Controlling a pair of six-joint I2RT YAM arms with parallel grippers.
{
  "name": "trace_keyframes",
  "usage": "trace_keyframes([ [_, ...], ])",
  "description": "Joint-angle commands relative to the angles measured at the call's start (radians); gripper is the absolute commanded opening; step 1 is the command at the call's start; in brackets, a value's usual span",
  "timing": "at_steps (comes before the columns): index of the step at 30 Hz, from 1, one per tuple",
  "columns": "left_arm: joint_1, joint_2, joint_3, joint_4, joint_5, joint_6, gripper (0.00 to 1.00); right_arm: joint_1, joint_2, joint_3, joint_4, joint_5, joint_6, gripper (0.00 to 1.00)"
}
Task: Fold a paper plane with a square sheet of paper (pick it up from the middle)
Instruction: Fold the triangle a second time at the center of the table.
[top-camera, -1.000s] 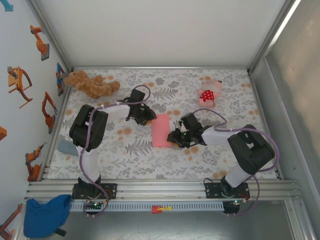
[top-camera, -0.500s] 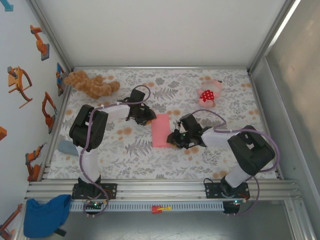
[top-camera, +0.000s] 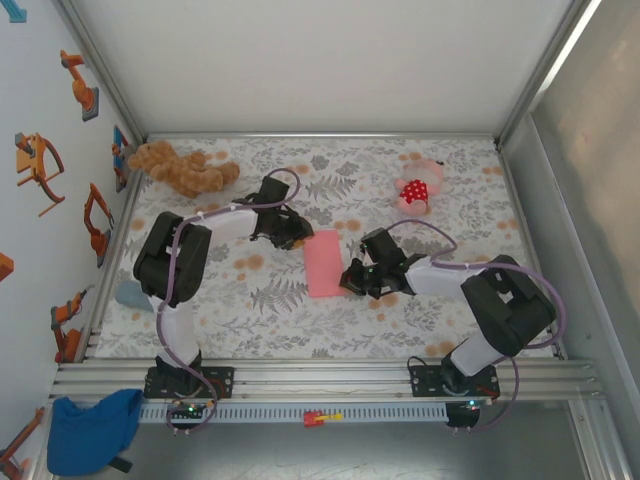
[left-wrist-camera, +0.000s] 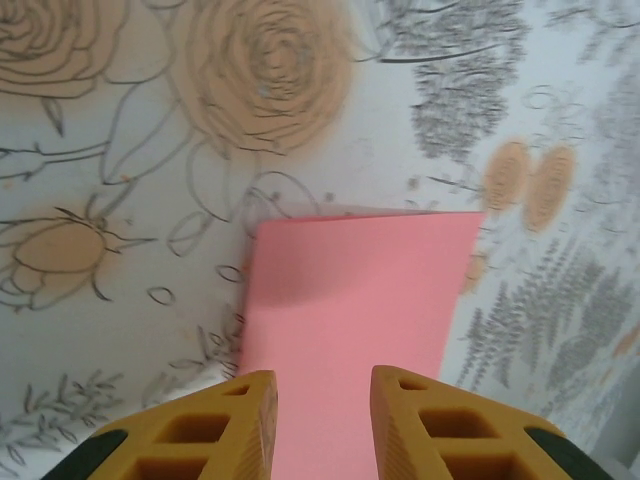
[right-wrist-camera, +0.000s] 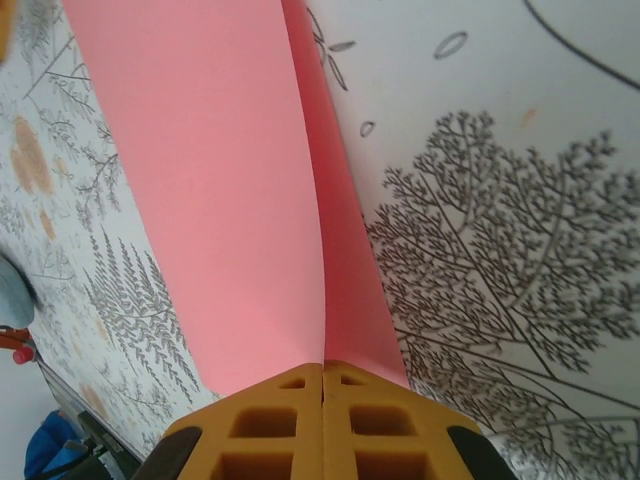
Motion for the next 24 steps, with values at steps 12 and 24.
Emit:
trace_keyframes([
  [12, -0.059, -0.038, -0.115, 0.063, -0.030, -0.030, 0.26, 0.004, -0.038, 0.098, -0.207, -0.016, -0.134, 0.00],
  [24, -0.064, 0.018, -0.118, 0.030, -0.045, -0.022, 0.24, 0.004, 0.051, 0.194, -0.181, -0.069, -0.149, 0.00],
])
